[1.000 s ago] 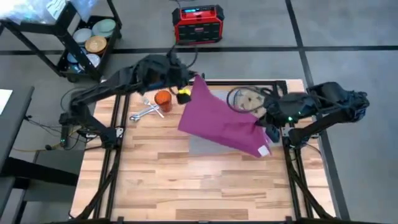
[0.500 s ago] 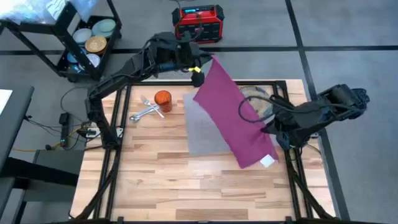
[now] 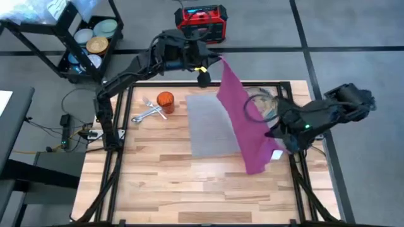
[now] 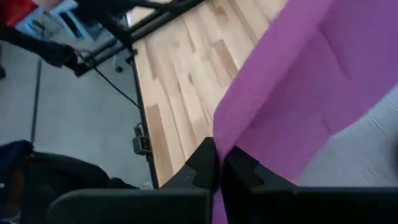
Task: Set table place
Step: Fold the purple napkin
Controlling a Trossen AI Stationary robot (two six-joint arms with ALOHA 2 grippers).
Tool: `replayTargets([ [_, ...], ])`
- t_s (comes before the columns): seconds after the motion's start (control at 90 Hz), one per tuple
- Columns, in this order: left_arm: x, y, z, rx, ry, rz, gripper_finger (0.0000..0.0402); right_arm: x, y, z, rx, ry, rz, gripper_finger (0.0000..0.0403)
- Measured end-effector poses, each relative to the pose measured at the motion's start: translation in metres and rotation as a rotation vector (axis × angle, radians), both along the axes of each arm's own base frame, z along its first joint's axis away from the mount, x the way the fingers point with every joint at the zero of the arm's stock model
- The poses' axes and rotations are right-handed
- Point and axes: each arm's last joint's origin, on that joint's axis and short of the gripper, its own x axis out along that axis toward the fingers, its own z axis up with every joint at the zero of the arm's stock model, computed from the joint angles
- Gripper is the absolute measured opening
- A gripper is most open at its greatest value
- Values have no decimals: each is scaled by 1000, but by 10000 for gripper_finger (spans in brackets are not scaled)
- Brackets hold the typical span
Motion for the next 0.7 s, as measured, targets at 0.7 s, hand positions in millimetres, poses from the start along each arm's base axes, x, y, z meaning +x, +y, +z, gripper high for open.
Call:
replayTargets([
  [0.7,-23,-11,-142,-220,950,-102,0,142,56,-91,61,-30,332,0],
])
